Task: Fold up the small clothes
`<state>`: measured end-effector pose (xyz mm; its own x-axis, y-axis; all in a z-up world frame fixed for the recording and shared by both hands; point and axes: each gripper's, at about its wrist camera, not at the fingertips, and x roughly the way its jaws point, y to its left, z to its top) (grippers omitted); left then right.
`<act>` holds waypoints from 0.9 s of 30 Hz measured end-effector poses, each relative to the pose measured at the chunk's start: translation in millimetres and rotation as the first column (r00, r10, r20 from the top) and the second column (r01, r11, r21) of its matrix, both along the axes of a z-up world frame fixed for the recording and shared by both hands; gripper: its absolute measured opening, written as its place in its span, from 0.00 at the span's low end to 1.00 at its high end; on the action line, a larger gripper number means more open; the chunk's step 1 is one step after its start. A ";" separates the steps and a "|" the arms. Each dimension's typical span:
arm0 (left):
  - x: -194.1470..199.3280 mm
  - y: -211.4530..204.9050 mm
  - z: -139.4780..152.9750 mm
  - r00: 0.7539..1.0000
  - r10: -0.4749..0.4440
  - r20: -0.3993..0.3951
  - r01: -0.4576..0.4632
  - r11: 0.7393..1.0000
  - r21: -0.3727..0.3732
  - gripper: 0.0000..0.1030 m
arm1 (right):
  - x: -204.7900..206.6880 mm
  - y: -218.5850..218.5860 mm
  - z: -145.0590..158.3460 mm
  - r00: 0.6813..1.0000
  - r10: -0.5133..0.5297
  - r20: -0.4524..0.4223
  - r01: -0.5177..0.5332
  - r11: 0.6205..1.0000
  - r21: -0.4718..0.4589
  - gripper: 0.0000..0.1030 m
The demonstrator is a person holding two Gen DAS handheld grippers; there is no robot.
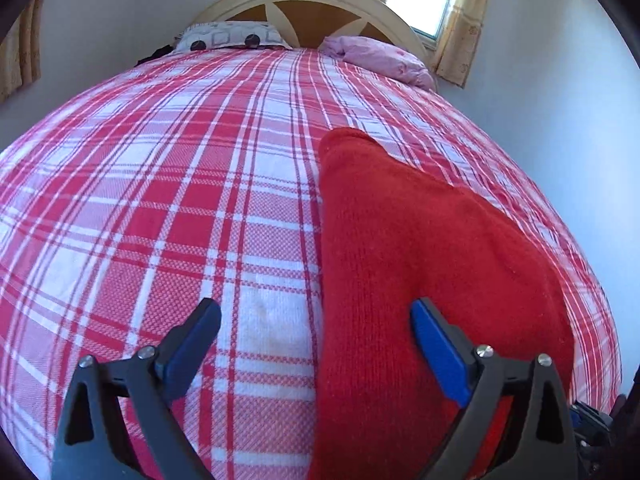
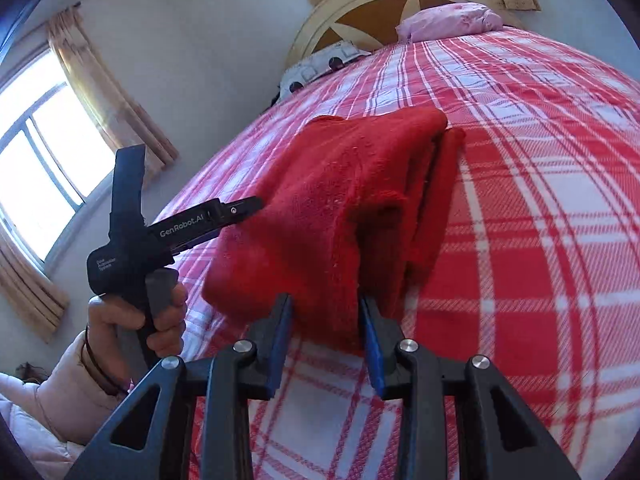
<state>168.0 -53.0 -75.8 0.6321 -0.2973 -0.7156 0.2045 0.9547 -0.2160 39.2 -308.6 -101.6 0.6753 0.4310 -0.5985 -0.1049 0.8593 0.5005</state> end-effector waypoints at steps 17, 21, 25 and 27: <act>-11.0 8.7 26.0 0.997 -0.032 0.072 0.032 0.999 0.004 0.94 | -6.1 -24.0 55.9 0.981 -0.135 0.142 0.147 0.986 -0.080 0.10; -4.3 -4.5 22.5 0.998 -0.039 0.054 0.038 0.999 0.025 0.94 | 33.1 -3.2 45.3 0.988 -0.094 0.122 0.111 0.983 -0.145 0.10; -3.7 -16.2 6.5 0.996 -0.089 0.026 0.086 0.992 0.097 0.94 | 48.5 1.6 17.5 0.994 -0.106 0.019 0.107 0.956 -0.274 0.10; -5.8 -8.9 7.1 0.994 -0.102 0.029 0.100 0.993 0.066 0.94 | 44.4 -0.6 23.0 0.994 -0.102 0.024 0.105 0.958 -0.267 0.10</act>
<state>162.2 -62.0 -68.7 0.6246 -0.3146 -0.7148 0.3063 0.9406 -0.1463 83.6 -309.1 -78.6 0.7141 0.1836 -0.6756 -0.0121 0.9681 0.2503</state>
